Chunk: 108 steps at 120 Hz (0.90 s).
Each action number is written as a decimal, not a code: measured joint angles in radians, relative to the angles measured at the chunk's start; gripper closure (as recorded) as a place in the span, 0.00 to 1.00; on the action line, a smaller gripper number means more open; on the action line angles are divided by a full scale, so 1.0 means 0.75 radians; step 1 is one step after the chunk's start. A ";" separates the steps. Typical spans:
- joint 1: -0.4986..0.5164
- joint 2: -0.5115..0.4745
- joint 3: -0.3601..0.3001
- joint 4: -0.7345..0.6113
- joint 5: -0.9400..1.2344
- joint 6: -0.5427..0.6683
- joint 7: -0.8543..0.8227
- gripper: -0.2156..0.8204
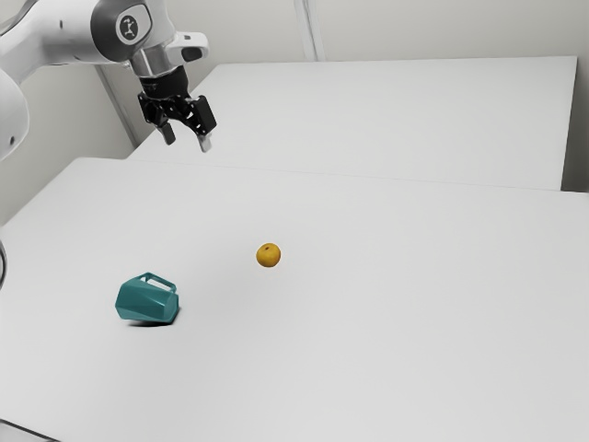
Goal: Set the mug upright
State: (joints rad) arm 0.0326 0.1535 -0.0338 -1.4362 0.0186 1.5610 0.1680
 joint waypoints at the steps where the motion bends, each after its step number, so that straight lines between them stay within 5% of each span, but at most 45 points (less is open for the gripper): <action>1: 0.000 0.000 0.000 0.000 0.000 0.000 0.000 0.21; 44: 0.003 -0.014 0.007 -0.016 -0.026 -0.002 0.013 0.21; 78: 0.052 -0.296 0.159 -0.383 -0.261 -0.030 0.044 0.21; 108: 0.102 -0.388 0.349 -0.546 -0.416 -0.042 0.155 0.21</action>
State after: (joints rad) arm 0.1090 -0.1373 0.2278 -1.8457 -0.2936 1.5296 0.2844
